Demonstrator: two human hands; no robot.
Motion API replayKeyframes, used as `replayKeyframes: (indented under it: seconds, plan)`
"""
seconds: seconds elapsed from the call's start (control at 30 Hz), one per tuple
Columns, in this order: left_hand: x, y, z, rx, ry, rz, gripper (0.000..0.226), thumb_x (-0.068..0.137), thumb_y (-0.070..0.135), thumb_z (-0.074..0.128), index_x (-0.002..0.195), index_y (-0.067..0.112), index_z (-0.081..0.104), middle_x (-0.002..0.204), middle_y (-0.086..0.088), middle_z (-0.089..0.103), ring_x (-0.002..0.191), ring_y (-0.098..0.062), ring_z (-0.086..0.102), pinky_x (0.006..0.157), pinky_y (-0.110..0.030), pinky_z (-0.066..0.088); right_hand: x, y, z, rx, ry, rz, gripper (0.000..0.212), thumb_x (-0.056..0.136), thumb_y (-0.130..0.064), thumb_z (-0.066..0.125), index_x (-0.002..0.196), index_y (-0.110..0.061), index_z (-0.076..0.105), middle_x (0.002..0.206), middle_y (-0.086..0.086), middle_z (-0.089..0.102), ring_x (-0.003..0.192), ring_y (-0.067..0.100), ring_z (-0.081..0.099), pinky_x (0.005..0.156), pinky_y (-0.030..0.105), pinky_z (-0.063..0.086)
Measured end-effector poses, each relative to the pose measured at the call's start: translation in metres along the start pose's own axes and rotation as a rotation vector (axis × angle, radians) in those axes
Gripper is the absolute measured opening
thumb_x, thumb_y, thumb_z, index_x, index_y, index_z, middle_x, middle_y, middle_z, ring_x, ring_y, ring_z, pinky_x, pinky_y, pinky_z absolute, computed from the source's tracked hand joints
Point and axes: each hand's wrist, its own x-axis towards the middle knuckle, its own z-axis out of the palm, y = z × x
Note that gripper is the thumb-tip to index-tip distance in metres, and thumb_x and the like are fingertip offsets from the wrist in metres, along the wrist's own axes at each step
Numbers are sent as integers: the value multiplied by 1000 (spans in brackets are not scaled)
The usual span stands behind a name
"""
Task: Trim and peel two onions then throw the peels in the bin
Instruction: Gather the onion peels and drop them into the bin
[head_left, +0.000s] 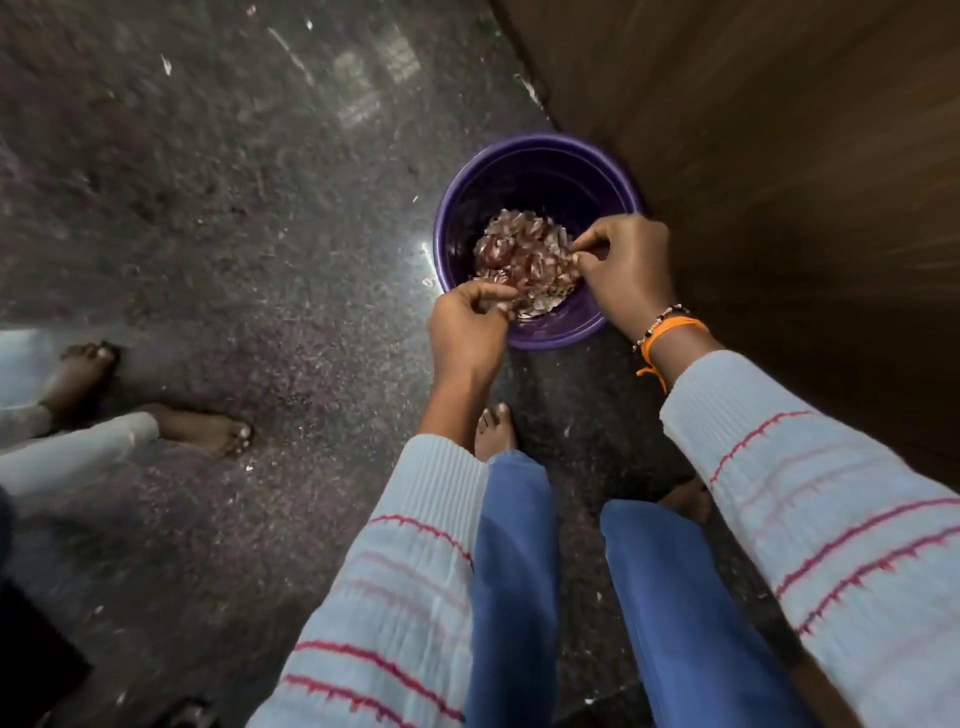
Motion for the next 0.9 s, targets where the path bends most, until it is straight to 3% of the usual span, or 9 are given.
replayKeyframes:
  seconds: [0.13,0.23,0.33,0.43,0.53,0.6,0.67,0.8,0.9]
  plan:
    - [15,-7,6,38,-11,-8,36,82,-9,45,90,15,72,97,-6,70,89,-16,64,85,-30,52,16,10,13,-34,-60,60,26,87,2,51,104,-3,70,108,15,68,102,24,63,90,27,48]
    - [23,-6,7,61,-2,-3,36,84,-6,46,94,17,71,98,-5,70,84,-12,63,76,-26,52,26,15,17,-30,2,102,24,81,9,53,89,-3,72,96,14,70,92,23,64,85,30,52]
    - [29,-1,9,54,-13,-18,30,86,-3,48,92,16,70,92,-4,69,75,-12,61,73,-31,52,34,17,21,-24,70,93,24,74,12,59,69,-9,69,78,8,69,74,17,63,74,31,55]
    - [29,5,13,48,-14,-25,29,88,-1,48,88,19,69,86,-2,68,71,-14,57,69,-32,49,40,19,21,-42,111,90,26,72,9,59,63,-14,65,75,6,68,71,19,64,71,36,55]
    - [22,16,13,28,-11,-33,29,89,0,48,85,21,67,78,2,65,66,-12,54,65,-31,45,36,10,12,29,-66,122,26,78,8,57,81,-11,73,94,5,71,80,14,64,72,11,47]
    - [14,25,10,-27,8,-59,28,89,1,47,86,21,67,74,2,64,63,-10,51,63,-28,43,30,1,3,68,-141,128,23,81,2,59,94,-11,74,105,5,70,90,13,63,73,5,38]
    - [1,38,8,-74,26,-62,27,91,4,48,85,23,66,74,2,63,63,-9,50,63,-28,41,20,-11,-12,151,-111,152,21,83,-3,60,96,-13,73,102,3,71,98,14,63,84,13,42]
    - [-53,83,8,-185,16,4,25,92,4,49,84,23,64,79,2,62,68,-5,54,66,-19,46,-22,-43,-61,366,32,153,17,83,-3,59,84,-14,73,69,-9,63,68,7,60,77,22,50]
    - [-109,121,8,-247,-46,78,25,92,3,48,86,20,64,83,-1,63,66,-1,57,60,-13,47,-64,-68,-110,427,145,68,16,80,-1,60,81,-11,73,76,-6,61,68,2,56,74,16,49]
